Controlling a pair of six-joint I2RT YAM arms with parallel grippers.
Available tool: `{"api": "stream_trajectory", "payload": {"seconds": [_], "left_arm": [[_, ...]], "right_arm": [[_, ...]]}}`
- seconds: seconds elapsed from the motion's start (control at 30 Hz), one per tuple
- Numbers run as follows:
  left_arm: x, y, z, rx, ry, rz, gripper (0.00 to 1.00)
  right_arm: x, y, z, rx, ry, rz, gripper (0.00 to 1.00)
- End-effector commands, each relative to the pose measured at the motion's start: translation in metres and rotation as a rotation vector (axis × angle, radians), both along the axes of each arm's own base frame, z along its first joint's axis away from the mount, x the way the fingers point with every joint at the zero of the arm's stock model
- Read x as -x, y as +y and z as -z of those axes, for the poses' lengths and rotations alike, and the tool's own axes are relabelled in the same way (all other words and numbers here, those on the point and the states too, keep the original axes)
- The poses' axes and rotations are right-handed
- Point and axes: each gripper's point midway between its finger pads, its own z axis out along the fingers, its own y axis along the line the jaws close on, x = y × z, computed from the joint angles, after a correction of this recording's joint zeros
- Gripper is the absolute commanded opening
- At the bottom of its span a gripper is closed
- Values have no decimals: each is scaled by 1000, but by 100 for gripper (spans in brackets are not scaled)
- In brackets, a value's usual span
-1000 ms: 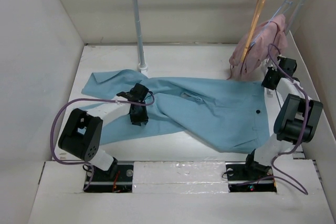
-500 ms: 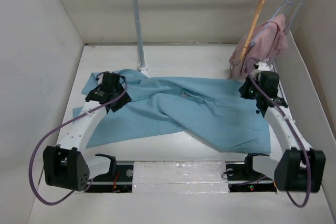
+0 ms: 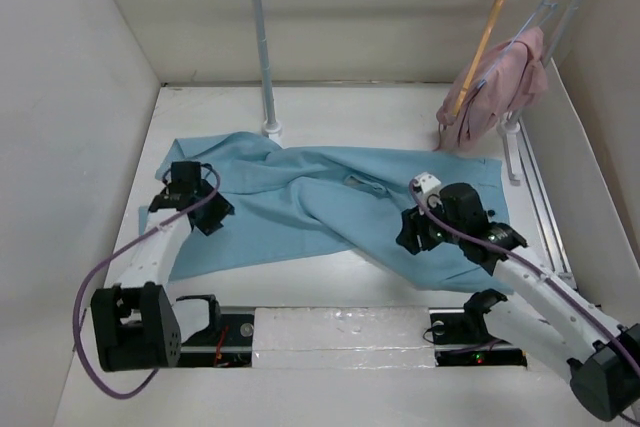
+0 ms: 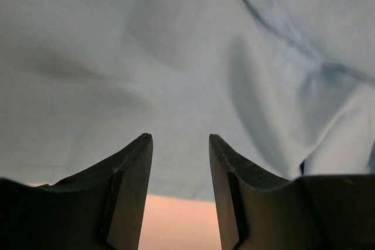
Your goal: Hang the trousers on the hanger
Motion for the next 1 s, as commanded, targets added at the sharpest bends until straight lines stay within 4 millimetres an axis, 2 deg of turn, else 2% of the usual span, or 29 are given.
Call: {"api": "stream_trajectory", "payload": {"seconds": [0.0, 0.07, 0.1, 0.13, 0.2, 0.27, 0.3, 0.33, 0.37, 0.43, 0.47, 0.5, 0.53, 0.57, 0.63, 0.67, 0.77, 0.8, 0.83, 0.9, 0.93, 0.97], "left_arm": [[5, -41, -2, 30, -37, 136, 39], [6, -58, 0, -16, -3, 183, 37], [12, -87, 4, -29, 18, 282, 37], [7, -98, -2, -53, 0, 309, 37], [10, -118, 5, -96, 25, 359, 39], [7, -129, 13, -78, 37, 385, 41], [10, -130, 29, -82, 80, 408, 42], [13, -134, 39, -68, 103, 428, 42], [14, -135, 48, -67, 126, 435, 41], [32, -137, 76, -24, 245, 461, 36], [40, -147, 81, 36, 272, 494, 33], [50, -145, 89, 65, 314, 491, 29], [67, -141, 97, 81, 360, 501, 28], [75, -143, 96, 129, 378, 510, 25], [87, -141, 82, 174, 373, 499, 24], [91, -134, 70, 181, 365, 483, 25], [108, -114, 50, 121, 369, 514, 30], [106, -112, 43, 145, 346, 520, 31], [112, -109, 33, 140, 366, 521, 32], [108, -99, 17, 79, 333, 506, 32], [99, -87, 4, -13, 318, 499, 33], [105, -76, 6, -65, 352, 481, 33]], "right_arm": [[12, 19, 22, 70, 60, -109, 62], [9, 40, 17, 85, 60, -178, 66], [11, 47, 28, 129, 103, -210, 67], [12, 57, 30, 163, 93, -238, 68], [7, 69, 30, 179, 81, -256, 69], [6, 71, 47, 213, 108, -258, 68], [3, 73, 52, 210, 105, -252, 65], [1, 70, 62, 239, 119, -238, 57], [1, 67, 68, 251, 130, -223, 47], [6, 66, 76, 270, 150, -231, 24], [8, 64, 78, 274, 156, -234, 21], [20, 64, 81, 287, 168, -263, 19], [27, 64, 81, 287, 177, -278, 14], [33, 65, 76, 275, 166, -295, 13], [59, 63, 78, 275, 210, -353, 11], [67, 63, 71, 252, 206, -371, 10], [98, 49, 70, 274, 278, -434, 9], [104, 49, 63, 257, 269, -457, 9], [108, 47, 60, 252, 280, -470, 9], [117, 42, 50, 250, 277, -501, 9], [120, 40, 45, 247, 280, -516, 9], [119, 42, 42, 241, 273, -516, 9]]}}
